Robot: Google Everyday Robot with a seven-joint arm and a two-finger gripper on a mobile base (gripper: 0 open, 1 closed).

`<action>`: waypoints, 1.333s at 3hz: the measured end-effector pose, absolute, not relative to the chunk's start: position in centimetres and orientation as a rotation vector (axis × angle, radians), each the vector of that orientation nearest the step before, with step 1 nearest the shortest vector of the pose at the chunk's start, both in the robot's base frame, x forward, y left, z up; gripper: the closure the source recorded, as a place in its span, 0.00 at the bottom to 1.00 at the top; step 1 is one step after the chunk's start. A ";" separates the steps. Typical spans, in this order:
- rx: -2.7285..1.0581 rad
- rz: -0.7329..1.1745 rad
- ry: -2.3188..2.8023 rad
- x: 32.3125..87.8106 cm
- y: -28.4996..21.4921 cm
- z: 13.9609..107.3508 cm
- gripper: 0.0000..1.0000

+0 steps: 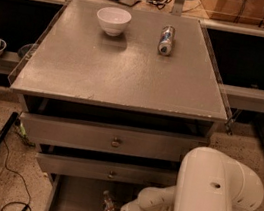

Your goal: Place water bottle into bottom drawer

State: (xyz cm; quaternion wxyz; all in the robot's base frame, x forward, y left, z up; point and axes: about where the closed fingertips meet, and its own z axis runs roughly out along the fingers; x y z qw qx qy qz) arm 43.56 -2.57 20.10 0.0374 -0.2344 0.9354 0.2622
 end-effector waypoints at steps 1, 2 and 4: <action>-0.663 0.843 2.879 43.9 -2.1 18.6 1.00; -0.663 0.844 2.880 43.9 -2.1 18.6 1.00; -0.598 0.869 2.933 43.3 -0.7 15.4 1.00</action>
Offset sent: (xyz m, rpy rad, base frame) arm 0.0068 0.0033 -0.0237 0.0422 0.0336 -0.0545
